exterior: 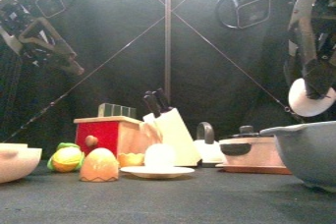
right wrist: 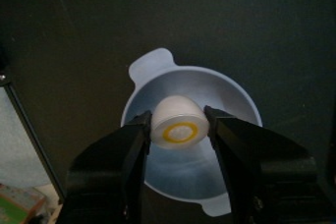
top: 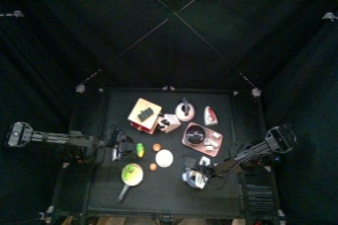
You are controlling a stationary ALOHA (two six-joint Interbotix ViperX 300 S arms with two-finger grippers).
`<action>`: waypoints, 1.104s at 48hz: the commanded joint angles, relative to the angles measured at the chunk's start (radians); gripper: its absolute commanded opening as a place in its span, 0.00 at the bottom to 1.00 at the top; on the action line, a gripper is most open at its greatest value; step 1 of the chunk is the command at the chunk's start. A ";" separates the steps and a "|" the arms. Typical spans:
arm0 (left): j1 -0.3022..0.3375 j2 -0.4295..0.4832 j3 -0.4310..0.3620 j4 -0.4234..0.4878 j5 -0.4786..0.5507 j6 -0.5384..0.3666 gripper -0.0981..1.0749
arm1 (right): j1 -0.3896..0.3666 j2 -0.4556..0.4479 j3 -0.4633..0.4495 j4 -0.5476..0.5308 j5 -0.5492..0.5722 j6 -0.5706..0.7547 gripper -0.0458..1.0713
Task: Place egg half in bowl
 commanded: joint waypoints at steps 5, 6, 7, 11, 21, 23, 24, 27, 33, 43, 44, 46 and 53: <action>-0.003 0.003 -0.012 -0.008 -0.009 -0.002 0.82 | -0.005 -0.006 -0.002 0.015 0.012 0.000 0.89; -0.002 0.003 -0.012 -0.011 -0.009 -0.002 0.82 | -0.005 -0.005 -0.002 0.017 0.014 0.000 0.90; -0.002 0.003 -0.012 -0.012 -0.011 -0.002 0.82 | -0.005 -0.002 -0.003 0.018 0.018 0.000 0.91; -0.002 0.003 -0.012 -0.020 -0.011 0.000 0.82 | -0.005 0.003 -0.008 0.018 0.028 -0.002 0.94; -0.002 0.003 -0.008 -0.021 -0.011 0.000 0.82 | -0.005 0.006 -0.015 0.012 0.038 -0.003 0.95; -0.002 0.003 -0.009 -0.021 -0.009 0.000 0.82 | -0.005 0.006 -0.017 0.012 0.037 -0.003 0.95; -0.002 0.003 -0.008 -0.021 -0.011 0.000 0.82 | -0.005 0.005 -0.017 0.012 0.037 -0.003 0.95; -0.002 0.003 -0.008 -0.021 -0.011 0.000 0.82 | -0.005 0.006 -0.017 0.012 0.037 -0.003 0.95; -0.002 0.003 -0.008 -0.021 -0.009 0.000 0.82 | -0.005 0.005 -0.018 0.012 0.037 -0.003 0.95; -0.002 0.003 -0.009 -0.021 -0.011 0.000 0.82 | -0.006 0.005 -0.025 0.009 0.037 -0.008 0.95; -0.002 0.003 -0.009 -0.021 -0.011 0.000 0.82 | -0.006 0.005 -0.028 0.009 0.038 -0.009 0.95; -0.002 0.003 -0.009 -0.021 -0.011 0.000 0.82 | -0.006 0.005 -0.034 0.008 0.038 -0.011 0.95; -0.002 0.002 -0.008 -0.021 -0.011 0.000 0.82 | -0.015 0.005 -0.071 -0.038 0.038 -0.012 0.95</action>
